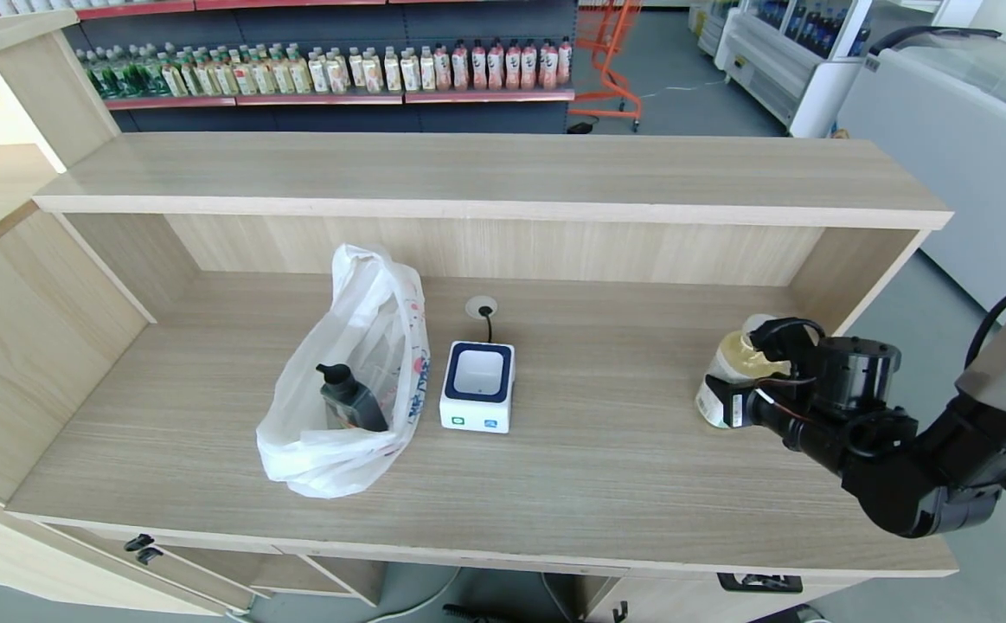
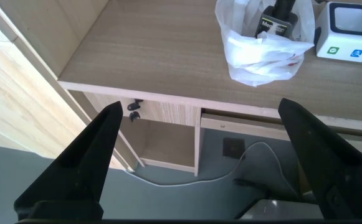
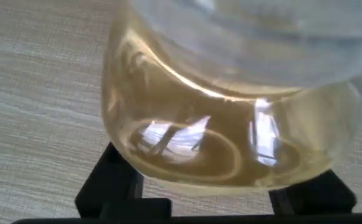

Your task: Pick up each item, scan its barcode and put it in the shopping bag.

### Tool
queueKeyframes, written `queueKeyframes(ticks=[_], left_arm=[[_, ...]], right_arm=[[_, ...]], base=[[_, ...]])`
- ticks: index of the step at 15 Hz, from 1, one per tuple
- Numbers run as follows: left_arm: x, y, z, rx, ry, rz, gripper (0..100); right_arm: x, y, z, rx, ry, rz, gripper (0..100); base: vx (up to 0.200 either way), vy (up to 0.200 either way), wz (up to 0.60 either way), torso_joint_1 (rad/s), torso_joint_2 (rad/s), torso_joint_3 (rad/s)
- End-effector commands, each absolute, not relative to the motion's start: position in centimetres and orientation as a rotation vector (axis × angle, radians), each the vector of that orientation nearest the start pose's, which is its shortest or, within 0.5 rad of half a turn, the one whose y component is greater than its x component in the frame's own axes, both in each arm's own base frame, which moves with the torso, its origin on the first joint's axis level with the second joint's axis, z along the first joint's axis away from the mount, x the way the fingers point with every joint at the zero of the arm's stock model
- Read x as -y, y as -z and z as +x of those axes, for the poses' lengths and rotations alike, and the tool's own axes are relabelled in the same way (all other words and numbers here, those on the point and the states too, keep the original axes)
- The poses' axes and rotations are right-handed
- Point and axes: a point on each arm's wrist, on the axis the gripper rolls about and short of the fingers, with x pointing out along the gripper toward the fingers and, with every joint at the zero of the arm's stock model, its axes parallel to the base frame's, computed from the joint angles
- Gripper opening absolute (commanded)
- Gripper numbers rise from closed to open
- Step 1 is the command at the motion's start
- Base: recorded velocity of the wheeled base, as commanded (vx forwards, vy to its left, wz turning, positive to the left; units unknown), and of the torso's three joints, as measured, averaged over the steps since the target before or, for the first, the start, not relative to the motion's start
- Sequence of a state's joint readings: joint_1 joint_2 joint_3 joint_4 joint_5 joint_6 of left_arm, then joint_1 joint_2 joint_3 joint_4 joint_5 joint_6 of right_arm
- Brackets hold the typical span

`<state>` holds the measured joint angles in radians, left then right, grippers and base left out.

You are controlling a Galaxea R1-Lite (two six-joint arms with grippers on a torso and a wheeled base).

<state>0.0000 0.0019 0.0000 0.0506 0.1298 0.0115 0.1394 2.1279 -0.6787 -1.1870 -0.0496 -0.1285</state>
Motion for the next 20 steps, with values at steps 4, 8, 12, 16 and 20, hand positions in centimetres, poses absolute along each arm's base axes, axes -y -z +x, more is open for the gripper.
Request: queueKeyframes(ticks=[4, 8, 12, 16, 20], left_arm=[[-0.3, -7.0, -2.3, -0.053, -0.13, 0.016, 100], [-0.3, -7.0, -2.3, -0.053, -0.13, 0.016, 100], [-0.3, -7.0, -2.3, -0.053, -0.13, 0.016, 100], [-0.3, -7.0, -2.3, -0.053, -0.13, 0.016, 100], [-0.3, -7.0, -2.3, -0.053, -0.13, 0.014, 100]], right_arm=[[-5.7, -6.1, 35.0, -0.222, -0.129, -0.166, 0], [-6.0, -7.7, 34.7, -0.149, -0.141, -0.192, 0], [-5.0, -16.7, 28.5, -0.182, -0.46, 0.053, 0], [-7.6, -19.8, 22.5, -0.339, -0.869, 0.254, 0], [-12.3, -19.4, 20.4, -0.405, -1.076, 0.228, 0]], base=[[0.0, 0.0, 0.0, 0.0, 0.0, 0.0], [0.0, 0.0, 0.0, 0.0, 0.0, 0.0], [0.0, 0.0, 0.0, 0.0, 0.0, 0.0], [0.0, 0.0, 0.0, 0.0, 0.0, 0.0], [0.0, 0.0, 0.0, 0.0, 0.0, 0.0]])
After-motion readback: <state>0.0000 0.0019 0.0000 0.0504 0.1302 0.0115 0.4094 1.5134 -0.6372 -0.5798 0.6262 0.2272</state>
